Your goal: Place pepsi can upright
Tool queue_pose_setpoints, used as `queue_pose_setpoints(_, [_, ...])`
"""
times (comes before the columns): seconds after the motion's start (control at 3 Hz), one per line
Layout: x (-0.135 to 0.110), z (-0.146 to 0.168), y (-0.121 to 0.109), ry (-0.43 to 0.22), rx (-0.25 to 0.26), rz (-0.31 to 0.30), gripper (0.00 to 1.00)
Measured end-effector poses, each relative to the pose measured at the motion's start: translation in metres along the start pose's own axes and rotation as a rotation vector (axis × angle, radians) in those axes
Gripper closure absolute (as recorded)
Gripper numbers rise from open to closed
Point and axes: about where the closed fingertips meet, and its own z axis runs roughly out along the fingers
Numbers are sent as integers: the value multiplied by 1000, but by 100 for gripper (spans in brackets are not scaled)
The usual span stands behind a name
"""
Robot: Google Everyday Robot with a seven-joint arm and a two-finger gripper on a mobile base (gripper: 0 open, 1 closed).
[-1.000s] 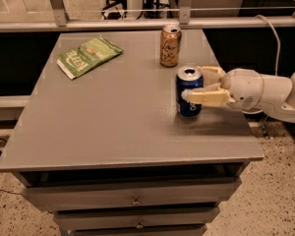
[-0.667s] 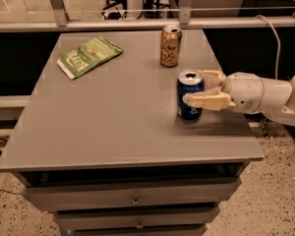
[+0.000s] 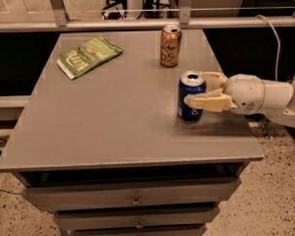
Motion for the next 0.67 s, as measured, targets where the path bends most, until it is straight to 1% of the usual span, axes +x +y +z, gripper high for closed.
queue_pose_setpoints(0.33, [1,-4,-1,33,8,-2,14])
queue_pose_setpoints(0.67, [-2,-11,-3,69,13,-14,0])
